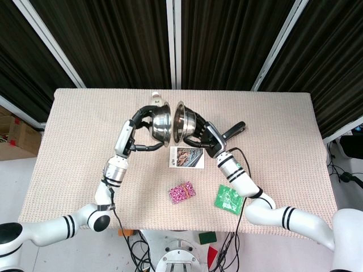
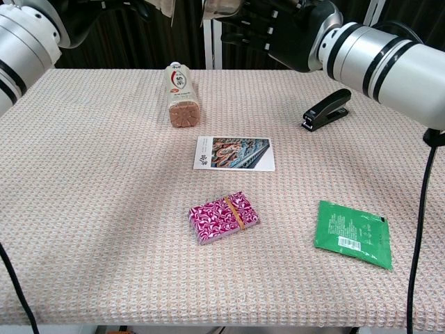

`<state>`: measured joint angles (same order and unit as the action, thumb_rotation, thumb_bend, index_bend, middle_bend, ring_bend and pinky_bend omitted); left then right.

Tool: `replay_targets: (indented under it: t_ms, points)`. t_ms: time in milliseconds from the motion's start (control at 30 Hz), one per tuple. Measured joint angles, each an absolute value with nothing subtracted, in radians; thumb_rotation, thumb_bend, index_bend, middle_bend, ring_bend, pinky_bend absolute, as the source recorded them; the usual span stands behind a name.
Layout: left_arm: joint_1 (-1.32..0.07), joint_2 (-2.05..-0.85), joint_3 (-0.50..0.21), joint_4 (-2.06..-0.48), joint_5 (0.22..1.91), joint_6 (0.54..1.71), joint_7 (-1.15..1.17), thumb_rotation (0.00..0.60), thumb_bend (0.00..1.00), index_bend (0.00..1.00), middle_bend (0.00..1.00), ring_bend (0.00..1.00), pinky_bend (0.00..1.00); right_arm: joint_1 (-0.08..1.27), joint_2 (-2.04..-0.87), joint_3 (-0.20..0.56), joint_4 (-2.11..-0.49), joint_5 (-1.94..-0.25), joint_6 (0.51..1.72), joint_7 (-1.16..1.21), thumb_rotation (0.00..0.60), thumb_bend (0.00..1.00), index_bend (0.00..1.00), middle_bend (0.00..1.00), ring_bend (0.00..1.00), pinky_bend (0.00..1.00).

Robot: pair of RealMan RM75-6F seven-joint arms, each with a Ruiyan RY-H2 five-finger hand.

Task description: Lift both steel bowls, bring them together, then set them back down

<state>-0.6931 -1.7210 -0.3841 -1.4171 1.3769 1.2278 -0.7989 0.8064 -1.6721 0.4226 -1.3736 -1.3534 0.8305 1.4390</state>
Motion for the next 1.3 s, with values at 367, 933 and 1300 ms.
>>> replay_targets:
  t_ms: [367,933,1300]
  points:
    - [-0.689,-1.703,-0.382,-1.413,1.374,1.232,-0.820,0.600,0.12,0.63,0.61,0.50,0.59,0.805,-1.675,0.411,-1.357,-1.347,0.842,1.445,0.600,0.22,0.71,0.55,0.52,0.50]
    - [-0.717,-1.713,-0.379,-1.415,1.372,1.214,-0.797,0.600,0.12,0.63,0.61,0.50,0.59,0.849,-1.697,0.414,-1.361,-1.356,0.835,1.432,0.600,0.22,0.71,0.55,0.52,0.50]
    - [-0.692,-1.681,-0.386,-1.428,1.363,1.237,-0.814,0.600,0.12,0.63,0.61,0.50,0.59,0.798,-1.659,0.407,-1.369,-1.332,0.865,1.450,0.600,0.22,0.71,0.55,0.52,0.50]
